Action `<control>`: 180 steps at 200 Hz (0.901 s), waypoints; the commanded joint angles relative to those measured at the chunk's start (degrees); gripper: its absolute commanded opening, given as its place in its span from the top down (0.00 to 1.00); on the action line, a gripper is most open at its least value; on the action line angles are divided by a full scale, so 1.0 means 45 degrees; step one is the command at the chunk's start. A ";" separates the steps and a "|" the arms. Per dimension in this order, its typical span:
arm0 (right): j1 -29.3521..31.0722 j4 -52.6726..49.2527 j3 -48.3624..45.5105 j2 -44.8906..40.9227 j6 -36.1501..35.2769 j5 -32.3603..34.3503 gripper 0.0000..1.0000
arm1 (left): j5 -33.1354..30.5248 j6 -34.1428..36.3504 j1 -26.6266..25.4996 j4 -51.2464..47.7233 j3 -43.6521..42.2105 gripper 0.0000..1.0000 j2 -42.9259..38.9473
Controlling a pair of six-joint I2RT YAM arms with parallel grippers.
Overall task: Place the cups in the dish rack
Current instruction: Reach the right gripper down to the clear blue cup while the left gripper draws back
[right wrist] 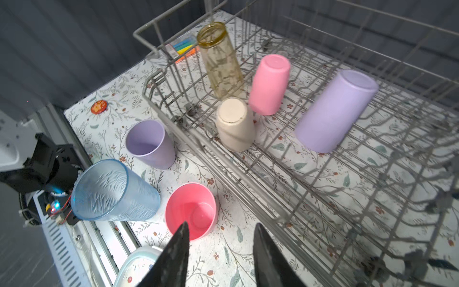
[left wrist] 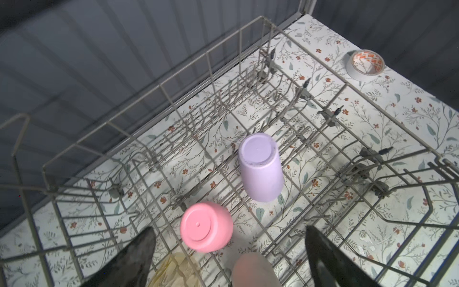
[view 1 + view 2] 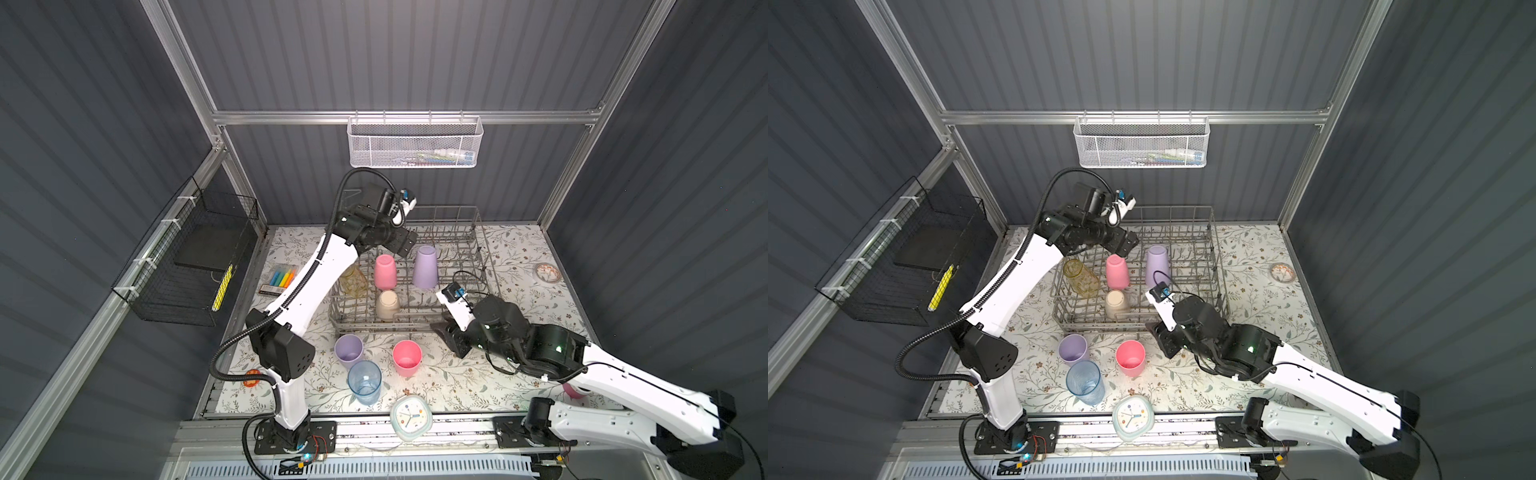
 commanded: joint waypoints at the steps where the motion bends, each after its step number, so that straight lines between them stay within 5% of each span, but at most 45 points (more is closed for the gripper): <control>1: 0.1017 0.0476 0.0594 0.0596 -0.1175 0.0360 0.56 | 0.0689 -0.0840 0.0593 0.0559 -0.0395 0.06 -0.0819; 63: 0.3539 0.0997 0.1594 0.3761 -0.2584 -0.0699 0.56 | 0.0539 -0.1037 0.0850 0.0877 -0.1307 0.06 -0.1467; 180: 0.4545 0.0540 0.3375 0.6556 -0.3649 -0.1696 0.56 | 0.0995 -0.1141 0.1165 0.1047 -0.2613 0.05 -0.2516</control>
